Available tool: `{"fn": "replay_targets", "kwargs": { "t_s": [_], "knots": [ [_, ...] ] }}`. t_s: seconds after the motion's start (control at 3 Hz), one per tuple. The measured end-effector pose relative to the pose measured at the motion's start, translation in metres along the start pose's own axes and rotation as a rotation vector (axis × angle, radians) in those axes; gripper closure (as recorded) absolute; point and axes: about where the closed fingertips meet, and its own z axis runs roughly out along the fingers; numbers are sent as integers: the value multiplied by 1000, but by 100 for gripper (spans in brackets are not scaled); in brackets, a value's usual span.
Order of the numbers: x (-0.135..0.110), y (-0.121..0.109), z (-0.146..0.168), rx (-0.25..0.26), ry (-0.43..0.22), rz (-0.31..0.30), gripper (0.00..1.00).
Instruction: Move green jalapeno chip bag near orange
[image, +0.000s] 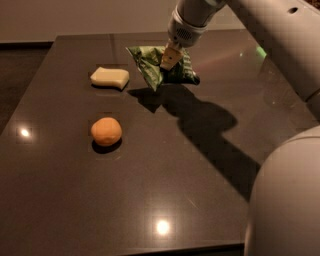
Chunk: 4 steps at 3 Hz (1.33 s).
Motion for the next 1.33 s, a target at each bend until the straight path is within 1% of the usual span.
{"fn": "replay_targets", "kwargs": {
  "t_s": [0.33,0.67,1.0,1.33],
  "knots": [
    [-10,-2,14,19,3,12,83],
    [-20,-3,22,34,-4,26,60],
    [-23,-2,25,34,-5,29,37],
    [-23,-1,28,30,-3,28,5]
  ]
}}
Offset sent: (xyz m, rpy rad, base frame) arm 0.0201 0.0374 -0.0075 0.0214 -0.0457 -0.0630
